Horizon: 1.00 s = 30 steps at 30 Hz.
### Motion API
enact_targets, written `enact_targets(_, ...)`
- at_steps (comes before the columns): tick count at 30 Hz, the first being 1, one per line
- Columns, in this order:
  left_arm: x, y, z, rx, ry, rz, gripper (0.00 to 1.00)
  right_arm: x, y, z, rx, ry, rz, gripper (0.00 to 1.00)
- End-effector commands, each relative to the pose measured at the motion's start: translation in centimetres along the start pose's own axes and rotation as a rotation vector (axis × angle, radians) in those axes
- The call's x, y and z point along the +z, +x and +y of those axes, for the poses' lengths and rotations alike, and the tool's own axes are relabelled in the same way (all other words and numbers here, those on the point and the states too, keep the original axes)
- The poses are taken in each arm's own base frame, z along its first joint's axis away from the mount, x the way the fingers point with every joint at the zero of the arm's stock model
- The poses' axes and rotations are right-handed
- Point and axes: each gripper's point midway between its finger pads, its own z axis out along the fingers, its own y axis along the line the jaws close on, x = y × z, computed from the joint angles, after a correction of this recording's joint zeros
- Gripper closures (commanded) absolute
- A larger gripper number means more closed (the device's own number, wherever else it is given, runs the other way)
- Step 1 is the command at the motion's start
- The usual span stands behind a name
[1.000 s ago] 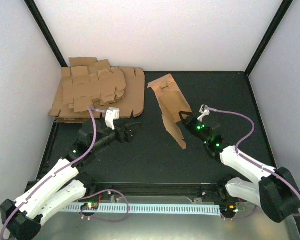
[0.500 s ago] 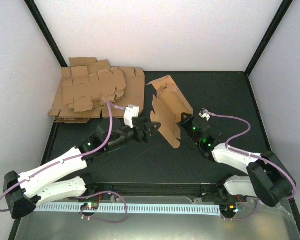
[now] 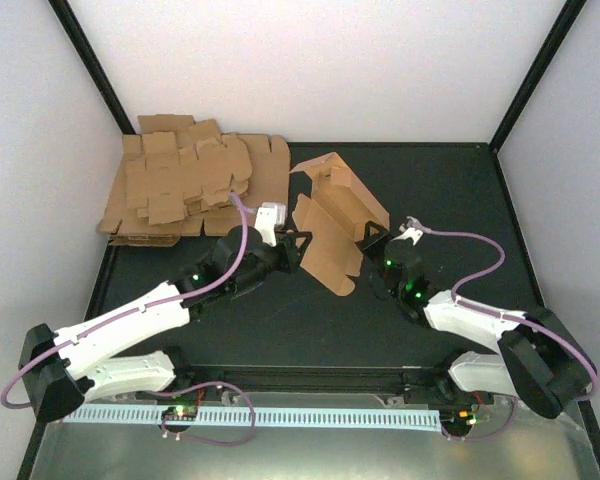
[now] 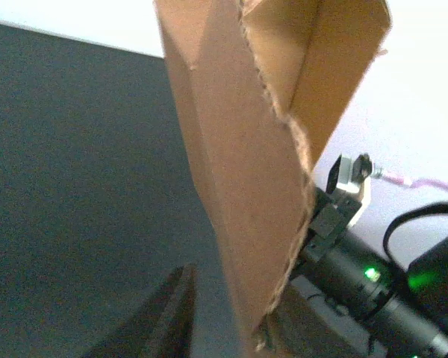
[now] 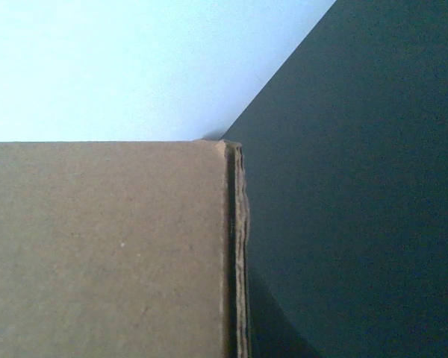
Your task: Fold the paper box
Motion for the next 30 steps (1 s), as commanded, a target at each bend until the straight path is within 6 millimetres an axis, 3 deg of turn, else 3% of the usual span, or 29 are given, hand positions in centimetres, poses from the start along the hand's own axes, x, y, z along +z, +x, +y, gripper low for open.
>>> enact_targets(1,-0.2,-1.5,-0.5,0.028,-0.018,-0.035,0.85,-0.5,-1.0,0.6,-0.001,-0.04,-0.059,0.98)
enact_targets(3,-0.3,-1.1,-0.9,0.036,0.011,-0.023,0.98,-0.7,-0.8,0.7,-0.002,-0.061,-0.051,0.94)
enact_targets(7,-0.7,-0.4,-2.5,0.06,0.137,-0.033,0.98,-0.8,-0.6,0.8,0.0,-0.077,-0.04,0.67)
enact_targets(9,-0.9,-0.1,-2.6,0.073,0.157,-0.042,0.98,-0.7,-0.3,0.7,0.005,-0.083,-0.031,0.63)
enact_targets(16,-1.0,-0.6,-1.0,0.119,0.038,-0.038,0.98,-0.7,1.8,0.9,0.005,-0.116,0.081,0.24)
enact_targets(20,-1.0,-1.1,0.2,0.146,-0.055,-0.032,0.98,-1.5,2.8,0.1,0.01,-0.097,0.143,0.1)
enact_targets(24,-1.1,-1.8,1.2,0.16,-0.127,-0.057,0.98,-2.9,3.3,-0.6,-0.019,-0.08,0.193,0.0)
enact_targets(30,-1.5,-2.9,2.2,0.224,-0.2,-0.09,0.98,-4.9,5.7,-0.1,-0.154,-0.131,0.362,0.01)
